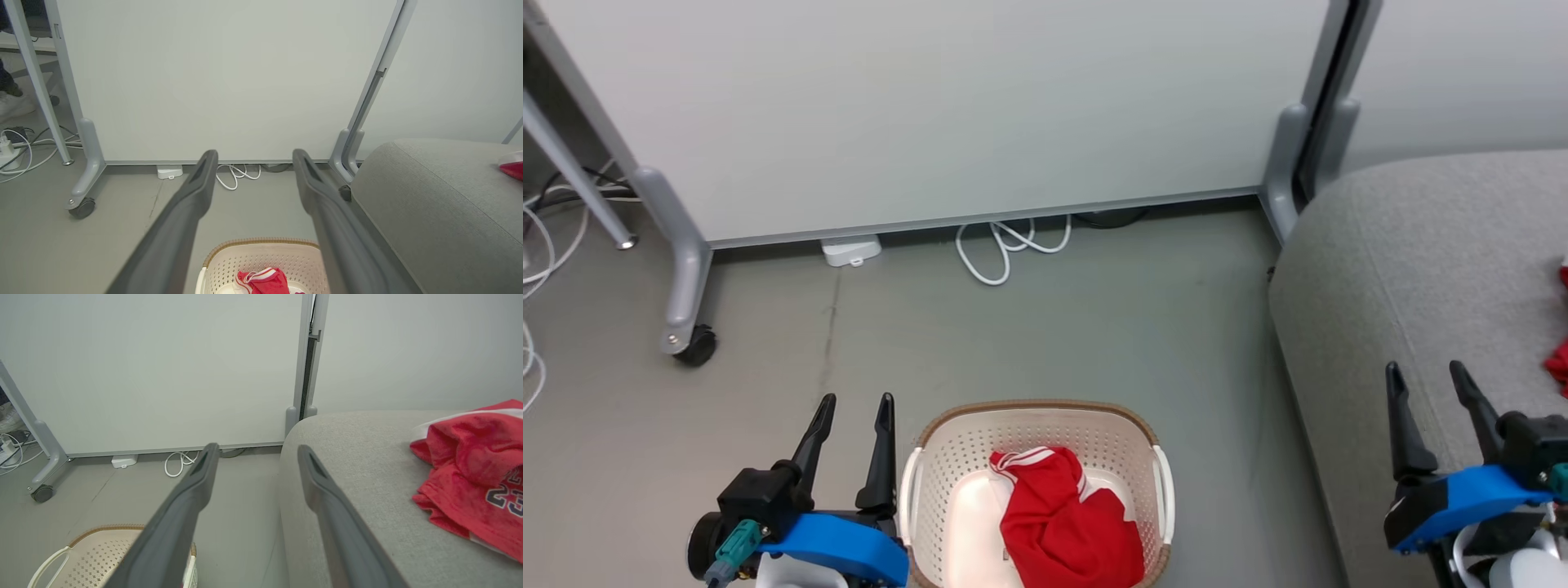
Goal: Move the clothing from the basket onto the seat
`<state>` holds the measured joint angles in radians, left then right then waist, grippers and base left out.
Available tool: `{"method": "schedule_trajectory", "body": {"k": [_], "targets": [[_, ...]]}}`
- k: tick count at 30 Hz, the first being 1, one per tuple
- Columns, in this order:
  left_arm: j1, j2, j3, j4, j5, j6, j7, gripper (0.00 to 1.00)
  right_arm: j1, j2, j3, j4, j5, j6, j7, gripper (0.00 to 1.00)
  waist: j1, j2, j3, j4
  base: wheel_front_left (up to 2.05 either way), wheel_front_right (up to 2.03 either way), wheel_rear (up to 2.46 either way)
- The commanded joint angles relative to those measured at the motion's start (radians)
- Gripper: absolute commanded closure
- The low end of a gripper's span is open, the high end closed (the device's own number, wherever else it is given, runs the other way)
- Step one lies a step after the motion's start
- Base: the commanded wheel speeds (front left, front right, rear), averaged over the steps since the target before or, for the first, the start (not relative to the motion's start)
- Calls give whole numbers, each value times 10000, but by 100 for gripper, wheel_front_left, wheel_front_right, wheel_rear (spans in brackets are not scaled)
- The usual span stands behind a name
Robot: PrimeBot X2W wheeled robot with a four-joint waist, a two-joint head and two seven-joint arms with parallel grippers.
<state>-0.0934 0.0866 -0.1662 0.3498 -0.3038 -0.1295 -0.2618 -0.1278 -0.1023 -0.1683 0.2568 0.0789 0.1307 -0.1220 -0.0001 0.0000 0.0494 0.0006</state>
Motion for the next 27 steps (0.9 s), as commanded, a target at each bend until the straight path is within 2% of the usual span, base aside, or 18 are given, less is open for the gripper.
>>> {"method": "schedule_trajectory", "body": {"k": [1,8,13,27], "targets": [[33,-28,116,61,50,-14,-49,0,357,148,44,-327,-74,1,86,0,1,0,-148,258,0,0,0],[70,-12,304,299,-26,-14,-50,0,1054,460,205,-1113,66,1,384,0,1,0,-387,677,0,0,0],[188,8,443,383,-48,-14,-50,0,1347,519,377,-1425,104,1,608,0,1,0,-505,725,0,0,0],[266,64,412,437,0,-14,-50,0,1448,528,642,-1281,311,1,650,0,1,0,-537,650,0,0,0]]}}
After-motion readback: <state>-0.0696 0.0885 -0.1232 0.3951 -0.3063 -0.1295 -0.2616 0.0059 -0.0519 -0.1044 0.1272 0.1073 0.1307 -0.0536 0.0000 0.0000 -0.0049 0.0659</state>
